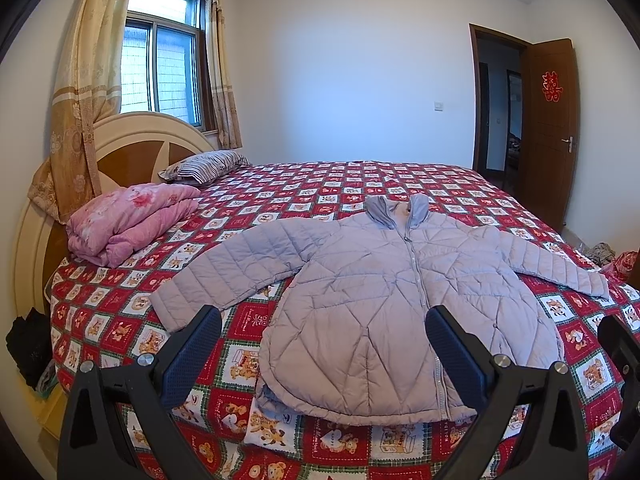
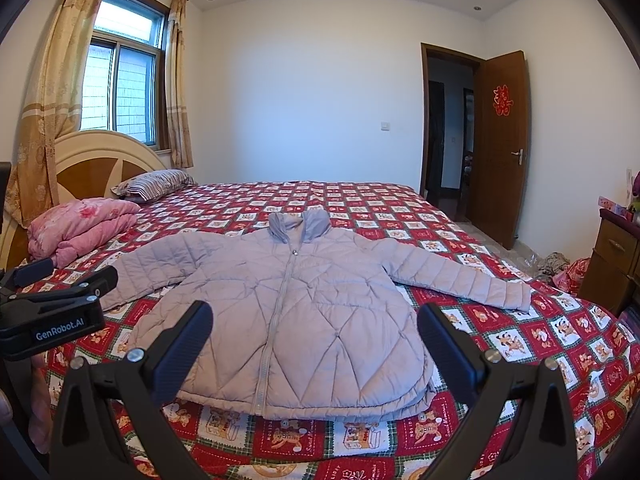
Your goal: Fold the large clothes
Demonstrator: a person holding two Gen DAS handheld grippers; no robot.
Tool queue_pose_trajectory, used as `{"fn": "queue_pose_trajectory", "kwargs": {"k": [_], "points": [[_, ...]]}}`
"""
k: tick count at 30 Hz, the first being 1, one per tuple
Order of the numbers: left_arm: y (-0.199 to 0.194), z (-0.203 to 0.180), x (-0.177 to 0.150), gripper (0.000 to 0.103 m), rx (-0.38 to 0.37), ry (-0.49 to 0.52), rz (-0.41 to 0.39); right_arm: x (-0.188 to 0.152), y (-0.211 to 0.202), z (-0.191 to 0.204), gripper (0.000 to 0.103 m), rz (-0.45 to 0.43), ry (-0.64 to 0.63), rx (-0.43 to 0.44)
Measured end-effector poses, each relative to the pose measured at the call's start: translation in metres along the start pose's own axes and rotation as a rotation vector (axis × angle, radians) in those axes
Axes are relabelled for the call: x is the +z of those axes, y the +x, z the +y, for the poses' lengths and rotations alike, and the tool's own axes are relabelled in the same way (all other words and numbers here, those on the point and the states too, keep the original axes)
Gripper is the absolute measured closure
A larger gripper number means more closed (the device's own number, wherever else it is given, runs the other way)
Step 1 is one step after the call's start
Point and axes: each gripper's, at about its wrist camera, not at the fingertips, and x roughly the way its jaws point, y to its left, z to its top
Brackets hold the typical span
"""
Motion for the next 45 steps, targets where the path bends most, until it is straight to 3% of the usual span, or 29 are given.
{"fn": "queue_pose_trajectory", "kwargs": {"k": [14, 21, 25, 34, 40, 45], "points": [[0.008, -0.003, -0.004, 0.001, -0.003, 0.001, 0.019, -0.005, 0.006, 0.002, 0.000, 0.014, 0.001, 0.005], [0.050, -0.007, -0.006, 0.001, -0.020, 0.022, 0.066, -0.008, 0.043, -0.028, 0.000, 0.069, 0.063, 0.014], [0.090, -0.017, -0.006, 0.001, -0.022, 0.052, 0.105, -0.015, 0.076, -0.066, 0.000, 0.121, 0.134, -0.032], [0.190, -0.048, 0.007, 0.001, -0.029, 0.105, 0.160, -0.033, 0.158, -0.195, 0.001, 0.259, 0.295, -0.250], [0.260, -0.072, 0.018, 0.001, 0.002, 0.145, 0.200, -0.042, 0.209, -0.299, 0.013, 0.348, 0.407, -0.410], [0.313, -0.082, 0.028, 0.001, 0.047, 0.140, 0.231, -0.041, 0.236, -0.364, 0.017, 0.369, 0.461, -0.520]]}}
